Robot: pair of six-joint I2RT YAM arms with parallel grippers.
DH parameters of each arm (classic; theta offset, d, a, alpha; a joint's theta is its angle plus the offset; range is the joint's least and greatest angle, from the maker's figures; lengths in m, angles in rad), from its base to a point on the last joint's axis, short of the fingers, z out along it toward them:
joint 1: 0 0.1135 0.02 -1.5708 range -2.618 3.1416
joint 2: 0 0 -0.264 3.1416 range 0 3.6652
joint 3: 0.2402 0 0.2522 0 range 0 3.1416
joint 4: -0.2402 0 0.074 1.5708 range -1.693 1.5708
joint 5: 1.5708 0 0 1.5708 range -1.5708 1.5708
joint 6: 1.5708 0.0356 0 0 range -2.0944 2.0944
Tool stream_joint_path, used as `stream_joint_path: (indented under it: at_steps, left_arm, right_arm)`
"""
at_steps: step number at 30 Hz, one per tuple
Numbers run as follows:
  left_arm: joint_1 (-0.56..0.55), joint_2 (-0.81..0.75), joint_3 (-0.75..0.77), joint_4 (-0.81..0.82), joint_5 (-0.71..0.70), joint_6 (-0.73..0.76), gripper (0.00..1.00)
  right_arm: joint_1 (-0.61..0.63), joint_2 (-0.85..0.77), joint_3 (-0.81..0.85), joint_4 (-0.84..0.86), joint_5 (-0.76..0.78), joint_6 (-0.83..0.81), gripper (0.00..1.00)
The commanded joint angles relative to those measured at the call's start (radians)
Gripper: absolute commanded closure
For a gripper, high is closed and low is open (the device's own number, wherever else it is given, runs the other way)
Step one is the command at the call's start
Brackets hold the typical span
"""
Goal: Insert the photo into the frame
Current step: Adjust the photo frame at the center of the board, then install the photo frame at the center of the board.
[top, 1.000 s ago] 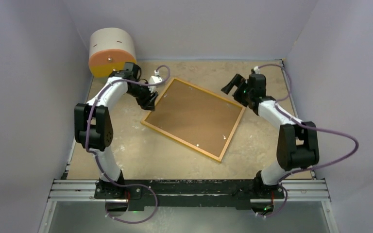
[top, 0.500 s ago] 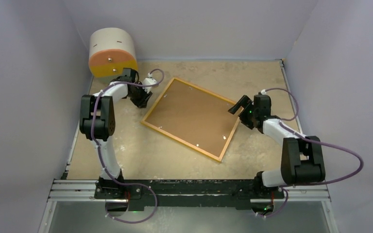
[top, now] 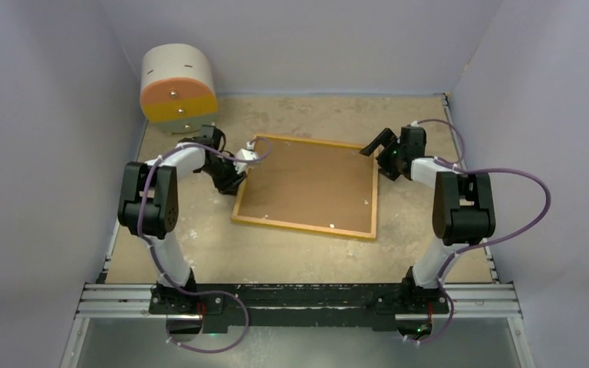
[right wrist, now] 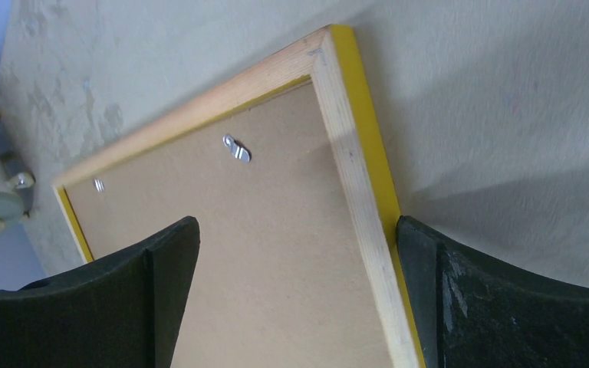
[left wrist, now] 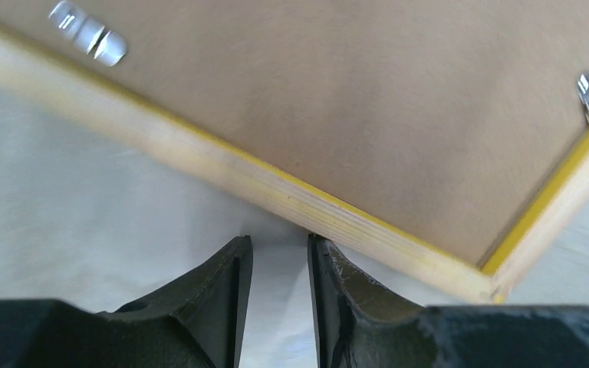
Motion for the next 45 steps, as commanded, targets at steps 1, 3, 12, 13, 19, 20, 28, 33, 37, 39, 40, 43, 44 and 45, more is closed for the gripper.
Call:
stream_joint_path:
  at_steps: [1, 3, 12, 13, 19, 20, 28, 33, 37, 39, 40, 43, 44, 45]
  left_arm:
    - [-0.143, -0.069, -0.142, -0.209, 0.160, 0.064, 0.64]
    - [-0.162, -0.099, -0.163, -0.239, 0.188, 0.073, 0.63]
    - [0.037, -0.093, -0.057, -0.239, 0.253, -0.072, 0.61]
    - [0.067, -0.074, -0.034, -0.242, 0.294, -0.101, 0.60]
    - [0.062, 0.001, -0.026, -0.169, 0.474, -0.309, 0.46]
    - [0.050, 0.014, -0.027, -0.149, 0.473, -0.344, 0.43]
    - [0.021, 0.063, -0.069, -0.008, 0.427, -0.474, 0.50]
    - [0.021, 0.081, -0.079, 0.020, 0.389, -0.495, 0.65]
    - [0.021, 0.087, -0.086, 0.043, 0.364, -0.510, 0.73]
    - [0.021, 0.089, -0.089, 0.054, 0.343, -0.523, 0.76]
    - [0.021, 0.092, -0.088, 0.055, 0.332, -0.528, 0.77]
    - [0.021, 0.097, -0.086, 0.053, 0.322, -0.529, 0.80]
    - [0.021, 0.097, -0.086, 0.054, 0.323, -0.529, 0.82]
    - [0.021, 0.098, -0.086, 0.055, 0.323, -0.532, 0.82]
  right_arm:
    - [0.011, 0.001, 0.107, -0.040, -0.027, -0.001, 0.01]
    - [0.010, 0.005, 0.133, -0.071, 0.003, -0.010, 0.01]
    - [0.004, -0.155, 0.143, -0.103, 0.213, -0.070, 0.05]
    - [0.008, -0.177, 0.128, -0.078, 0.193, -0.066, 0.06]
    - [0.170, -0.144, 0.152, -0.041, 0.003, -0.087, 0.08]
    - [0.208, -0.126, 0.153, -0.020, -0.022, -0.082, 0.08]
    - [0.478, 0.050, 0.171, 0.158, -0.223, 0.001, 0.19]
    - [0.574, 0.157, 0.264, 0.144, -0.250, 0.005, 0.26]
    - [0.612, 0.233, 0.315, 0.134, -0.254, 0.008, 0.31]
    - [0.626, 0.264, 0.338, 0.133, -0.257, 0.008, 0.35]
    - [0.632, 0.279, 0.349, 0.129, -0.256, 0.008, 0.36]
    - [0.652, 0.323, 0.382, 0.123, -0.263, 0.007, 0.38]
    - [0.658, 0.334, 0.393, 0.117, -0.264, 0.006, 0.38]
    - [0.662, 0.345, 0.400, 0.115, -0.267, 0.006, 0.39]
